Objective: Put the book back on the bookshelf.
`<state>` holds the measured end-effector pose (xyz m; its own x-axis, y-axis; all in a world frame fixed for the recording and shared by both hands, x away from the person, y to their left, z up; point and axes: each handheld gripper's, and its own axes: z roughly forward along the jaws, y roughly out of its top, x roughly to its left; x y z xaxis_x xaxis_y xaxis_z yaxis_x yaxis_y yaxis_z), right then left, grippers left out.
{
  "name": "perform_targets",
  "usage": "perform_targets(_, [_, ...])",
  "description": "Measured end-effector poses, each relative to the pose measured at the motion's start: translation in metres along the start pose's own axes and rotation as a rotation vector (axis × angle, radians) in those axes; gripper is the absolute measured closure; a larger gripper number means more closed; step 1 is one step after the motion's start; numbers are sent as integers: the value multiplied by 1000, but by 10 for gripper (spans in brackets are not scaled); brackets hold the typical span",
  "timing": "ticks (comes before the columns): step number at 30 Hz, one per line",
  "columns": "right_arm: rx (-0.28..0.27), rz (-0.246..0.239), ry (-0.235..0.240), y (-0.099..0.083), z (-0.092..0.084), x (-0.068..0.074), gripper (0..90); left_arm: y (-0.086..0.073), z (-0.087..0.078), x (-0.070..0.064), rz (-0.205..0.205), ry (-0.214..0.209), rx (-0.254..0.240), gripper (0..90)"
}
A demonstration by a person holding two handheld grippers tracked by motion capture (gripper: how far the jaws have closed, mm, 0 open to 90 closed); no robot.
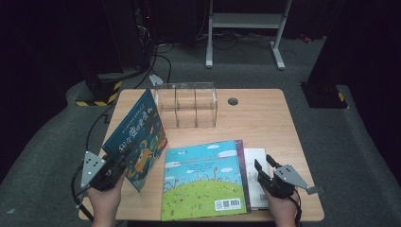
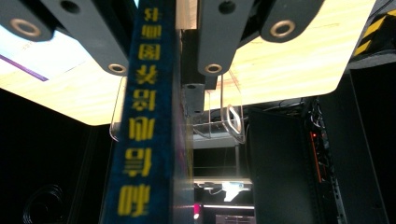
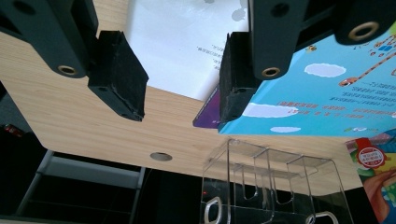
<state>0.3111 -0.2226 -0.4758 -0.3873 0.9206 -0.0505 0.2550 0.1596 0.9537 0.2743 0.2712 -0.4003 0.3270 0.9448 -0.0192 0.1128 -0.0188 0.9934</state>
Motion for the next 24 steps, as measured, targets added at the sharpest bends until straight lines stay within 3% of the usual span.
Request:
perform_targets(4, [3,1,2,-1,0,0,511,-1,1,-1,4,-18,13,759])
perform_targets(6, [7,3,4,-1,1,0,509,-2,6,-1,-3,-34,62,713])
perform_targets(8, [11,2,4,-1,1,0,507,-5,8,-2,0,-9,66,701])
perform_targets(13, [15,3,7,-2,1,0,504,-7,9,2,-28,-14,49,708])
perform_targets(17, [16,3,4,-2,0,1,503,-10,6,3,-44,-14,8,774])
perform_targets(19, [13,1,4,-2,0,1,502,-10,6,1,-40,-3,5,775])
perform_targets(20, [14,0,0,-2,-1,0,499,-10,7,-3,-12,17,-6,776])
perform_targets(24, [20,4,-5,-3,-1,-2,492,-7,8,-7,-4,6,-4,770])
